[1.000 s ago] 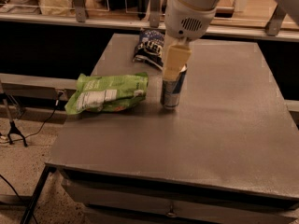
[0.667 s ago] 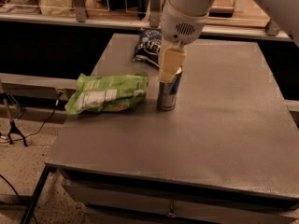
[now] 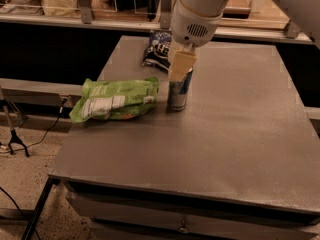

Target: Move redbull can near green rice chip bag

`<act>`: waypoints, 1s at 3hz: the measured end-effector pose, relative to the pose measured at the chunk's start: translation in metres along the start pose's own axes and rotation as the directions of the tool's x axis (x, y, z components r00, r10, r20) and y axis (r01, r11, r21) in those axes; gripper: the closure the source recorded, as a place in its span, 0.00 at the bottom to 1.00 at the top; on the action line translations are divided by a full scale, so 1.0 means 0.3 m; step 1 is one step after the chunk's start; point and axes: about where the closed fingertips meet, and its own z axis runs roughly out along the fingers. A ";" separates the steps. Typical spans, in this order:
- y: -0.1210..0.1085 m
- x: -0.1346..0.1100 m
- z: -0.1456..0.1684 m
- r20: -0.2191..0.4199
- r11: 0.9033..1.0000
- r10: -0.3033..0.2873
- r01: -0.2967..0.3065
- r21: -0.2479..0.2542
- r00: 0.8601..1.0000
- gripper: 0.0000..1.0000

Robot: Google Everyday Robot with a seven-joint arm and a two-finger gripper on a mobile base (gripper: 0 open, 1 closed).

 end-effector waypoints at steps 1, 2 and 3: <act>-0.004 -0.006 0.002 0.004 1.000 -0.002 0.002 0.005 1.000 0.13; -0.008 -0.012 0.004 0.008 1.000 -0.003 0.003 0.010 1.000 0.00; -0.008 -0.012 0.005 0.008 1.000 -0.003 0.003 0.010 1.000 0.00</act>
Offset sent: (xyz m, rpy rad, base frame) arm 0.0014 0.0020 0.0000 0.0039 -0.0061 0.0010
